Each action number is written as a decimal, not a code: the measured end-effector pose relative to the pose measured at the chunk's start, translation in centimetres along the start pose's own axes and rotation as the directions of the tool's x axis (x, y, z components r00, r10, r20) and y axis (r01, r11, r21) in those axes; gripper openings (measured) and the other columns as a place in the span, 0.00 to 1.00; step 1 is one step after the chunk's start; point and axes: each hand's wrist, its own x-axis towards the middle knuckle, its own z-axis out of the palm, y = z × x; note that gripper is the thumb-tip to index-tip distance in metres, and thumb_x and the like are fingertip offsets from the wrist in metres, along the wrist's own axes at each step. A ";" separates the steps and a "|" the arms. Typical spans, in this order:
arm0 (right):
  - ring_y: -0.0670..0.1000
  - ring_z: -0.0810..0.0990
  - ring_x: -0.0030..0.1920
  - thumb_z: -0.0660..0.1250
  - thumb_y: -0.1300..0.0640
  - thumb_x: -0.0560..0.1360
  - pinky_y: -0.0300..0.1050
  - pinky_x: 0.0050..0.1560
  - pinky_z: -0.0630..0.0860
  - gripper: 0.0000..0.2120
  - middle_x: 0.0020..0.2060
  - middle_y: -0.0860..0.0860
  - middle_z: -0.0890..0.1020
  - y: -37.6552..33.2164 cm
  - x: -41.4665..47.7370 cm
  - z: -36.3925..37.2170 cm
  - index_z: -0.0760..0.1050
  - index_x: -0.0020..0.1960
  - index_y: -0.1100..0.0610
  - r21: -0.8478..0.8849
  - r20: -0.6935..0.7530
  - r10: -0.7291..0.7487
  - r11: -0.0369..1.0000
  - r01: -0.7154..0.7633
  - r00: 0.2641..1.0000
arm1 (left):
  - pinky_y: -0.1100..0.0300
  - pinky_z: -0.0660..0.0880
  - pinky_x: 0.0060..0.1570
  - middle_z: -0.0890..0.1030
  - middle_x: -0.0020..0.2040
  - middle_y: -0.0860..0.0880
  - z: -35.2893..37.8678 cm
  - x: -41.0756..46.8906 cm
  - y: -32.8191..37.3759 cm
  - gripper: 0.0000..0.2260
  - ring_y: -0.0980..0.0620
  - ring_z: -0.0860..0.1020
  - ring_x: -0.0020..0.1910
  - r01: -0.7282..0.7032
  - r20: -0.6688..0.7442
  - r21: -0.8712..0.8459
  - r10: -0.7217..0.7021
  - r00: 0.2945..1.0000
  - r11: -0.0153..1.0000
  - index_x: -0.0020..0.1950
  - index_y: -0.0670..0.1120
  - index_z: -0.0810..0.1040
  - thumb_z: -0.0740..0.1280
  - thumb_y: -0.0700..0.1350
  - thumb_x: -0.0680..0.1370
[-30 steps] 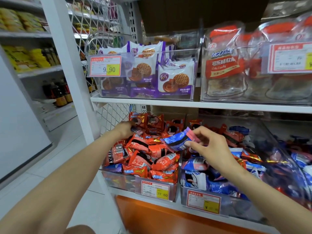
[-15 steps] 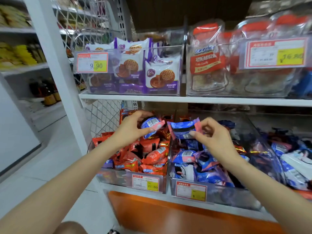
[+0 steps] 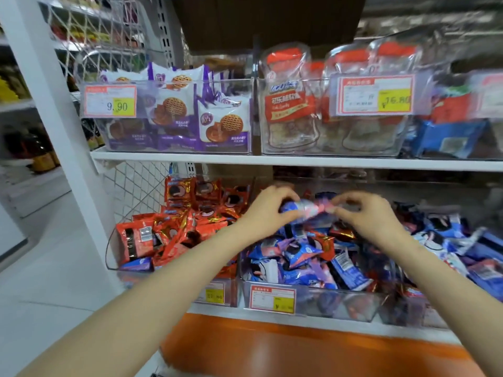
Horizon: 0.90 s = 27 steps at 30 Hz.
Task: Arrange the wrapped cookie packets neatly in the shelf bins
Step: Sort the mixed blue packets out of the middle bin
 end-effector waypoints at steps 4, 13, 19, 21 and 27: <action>0.48 0.78 0.46 0.73 0.56 0.71 0.34 0.42 0.69 0.08 0.43 0.50 0.82 0.5 -0.3 0.2 0.81 0.50 0.55 -0.069 0.085 -0.054 0.996 0.059 0.995 | 0.60 0.64 0.61 0.74 0.63 0.43 0.1 -0.1 -0.5 0.13 0.47 0.71 0.63 -0.042 0.074 0.137 0.032 0.997 0.990 0.58 0.46 0.79 0.66 0.49 0.77; 0.49 0.77 0.46 0.71 0.57 0.72 0.43 0.49 0.71 0.06 0.42 0.44 0.80 -2.4 -1.6 3.4 0.81 0.50 0.54 0.037 0.140 -0.325 0.946 0.323 0.935 | 0.57 0.62 0.63 0.74 0.62 0.46 -9.3 -9.0 -7.9 0.18 0.46 0.69 0.64 0.175 -0.163 0.348 -0.124 0.979 0.921 0.60 0.46 0.77 0.71 0.50 0.72; 0.52 0.76 0.54 0.72 0.57 0.72 0.46 0.54 0.71 0.09 0.51 0.49 0.82 -2.8 -1.5 5.6 0.82 0.52 0.53 -0.056 0.227 -0.365 0.921 0.386 0.903 | 0.56 0.56 0.68 0.59 0.71 0.49 -9.8 -12.8 -10.4 0.39 0.52 0.57 0.70 0.158 0.132 0.373 -0.220 0.966 0.914 0.68 0.66 0.58 0.54 0.79 0.60; 0.53 0.76 0.55 0.72 0.57 0.72 0.45 0.55 0.70 0.08 0.53 0.50 0.82 -2.7 -1.4 5.9 0.82 0.51 0.53 -0.077 0.230 -0.343 0.926 0.369 0.911 | 0.50 0.53 0.71 0.53 0.75 0.50 -8.9 -12.4 -10.1 0.38 0.51 0.52 0.73 0.101 0.158 0.417 -0.181 0.971 0.903 0.68 0.68 0.56 0.52 0.80 0.60; 0.53 0.75 0.56 0.73 0.58 0.71 0.40 0.55 0.65 0.09 0.53 0.49 0.82 -3.3 -1.0 6.4 0.83 0.52 0.53 -0.080 0.145 -0.361 0.924 0.375 0.921 | 0.49 0.41 0.72 0.46 0.77 0.53 -8.0 -9.2 -10.4 0.34 0.51 0.46 0.75 -0.004 0.213 0.714 -0.211 0.954 0.700 0.74 0.59 0.57 0.63 0.66 0.71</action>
